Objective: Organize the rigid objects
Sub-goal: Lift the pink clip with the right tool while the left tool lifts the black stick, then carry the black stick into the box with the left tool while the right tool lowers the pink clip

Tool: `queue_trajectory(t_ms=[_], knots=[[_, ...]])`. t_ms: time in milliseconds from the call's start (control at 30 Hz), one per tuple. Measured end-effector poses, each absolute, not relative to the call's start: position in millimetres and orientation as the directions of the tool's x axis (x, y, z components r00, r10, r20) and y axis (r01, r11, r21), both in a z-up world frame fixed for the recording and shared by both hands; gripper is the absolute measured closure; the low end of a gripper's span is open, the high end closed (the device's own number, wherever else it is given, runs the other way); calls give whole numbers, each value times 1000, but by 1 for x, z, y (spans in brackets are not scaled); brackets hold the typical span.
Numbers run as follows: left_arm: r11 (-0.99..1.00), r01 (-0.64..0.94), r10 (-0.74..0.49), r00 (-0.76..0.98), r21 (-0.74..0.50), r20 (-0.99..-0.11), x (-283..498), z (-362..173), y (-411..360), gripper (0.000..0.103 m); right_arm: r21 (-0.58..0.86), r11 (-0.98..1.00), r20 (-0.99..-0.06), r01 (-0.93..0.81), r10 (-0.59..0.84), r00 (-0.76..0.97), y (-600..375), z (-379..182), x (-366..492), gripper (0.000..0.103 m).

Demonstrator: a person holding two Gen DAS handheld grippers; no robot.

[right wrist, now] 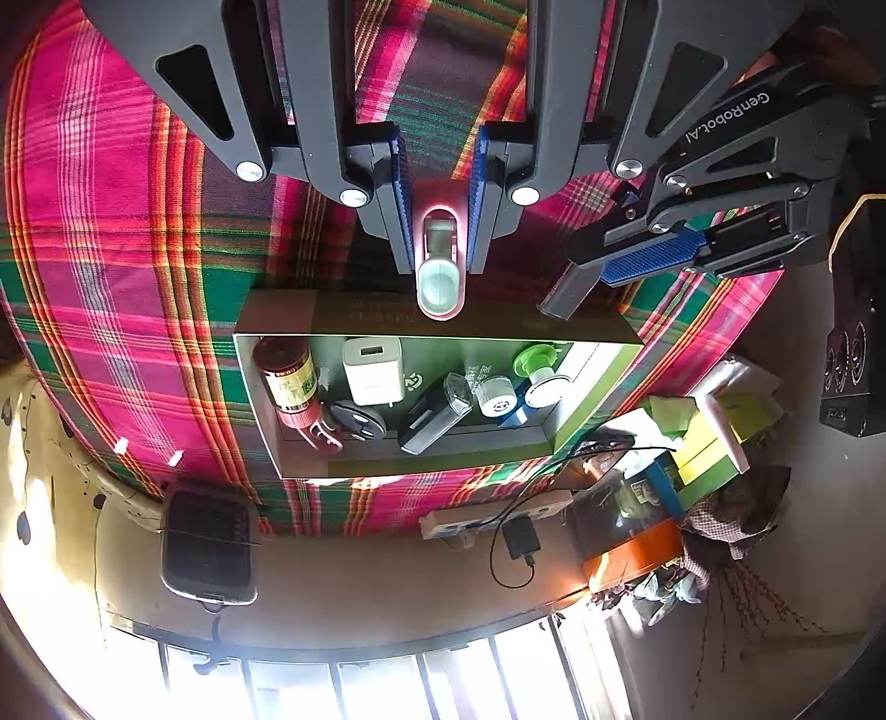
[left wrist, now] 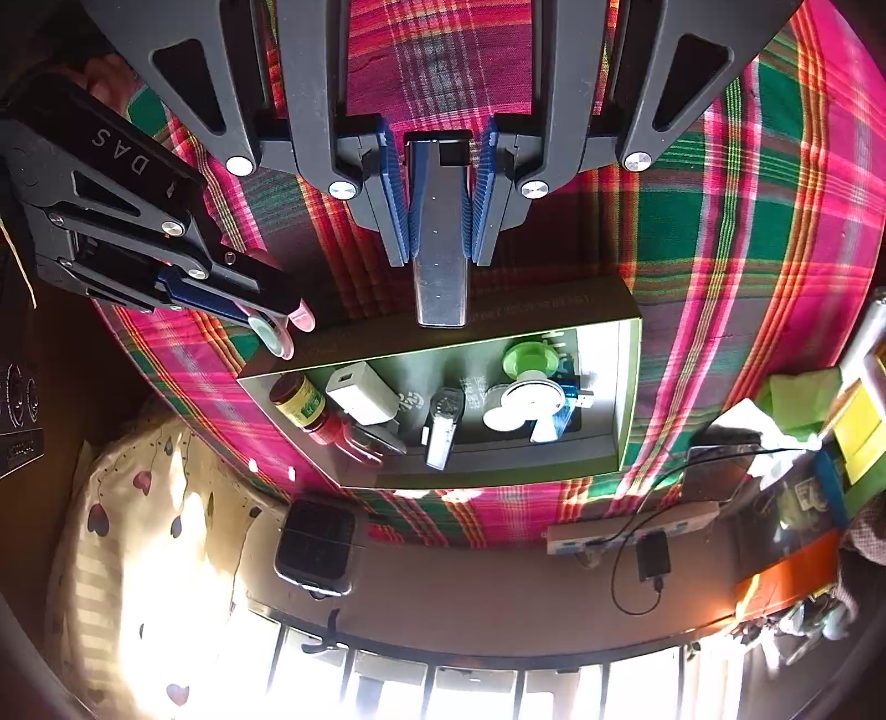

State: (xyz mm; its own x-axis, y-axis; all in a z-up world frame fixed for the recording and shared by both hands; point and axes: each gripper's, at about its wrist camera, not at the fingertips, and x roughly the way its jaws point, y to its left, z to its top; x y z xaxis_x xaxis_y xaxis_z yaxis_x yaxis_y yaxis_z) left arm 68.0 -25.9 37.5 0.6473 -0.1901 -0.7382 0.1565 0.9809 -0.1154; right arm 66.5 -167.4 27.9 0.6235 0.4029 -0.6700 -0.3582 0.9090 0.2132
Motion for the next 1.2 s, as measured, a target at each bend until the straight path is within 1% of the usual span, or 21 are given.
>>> queue_trajectory(t_ms=[567,1200], knots=[[977,162,-214,689,-140,-692,89,73,-9,81,186,902,-641,-390,413,648,-162,53,78,84],[976,156,-216,682,-149,-699,138,79,12,81,208,898,-682,-389,418,600,-145,43,126,84]])
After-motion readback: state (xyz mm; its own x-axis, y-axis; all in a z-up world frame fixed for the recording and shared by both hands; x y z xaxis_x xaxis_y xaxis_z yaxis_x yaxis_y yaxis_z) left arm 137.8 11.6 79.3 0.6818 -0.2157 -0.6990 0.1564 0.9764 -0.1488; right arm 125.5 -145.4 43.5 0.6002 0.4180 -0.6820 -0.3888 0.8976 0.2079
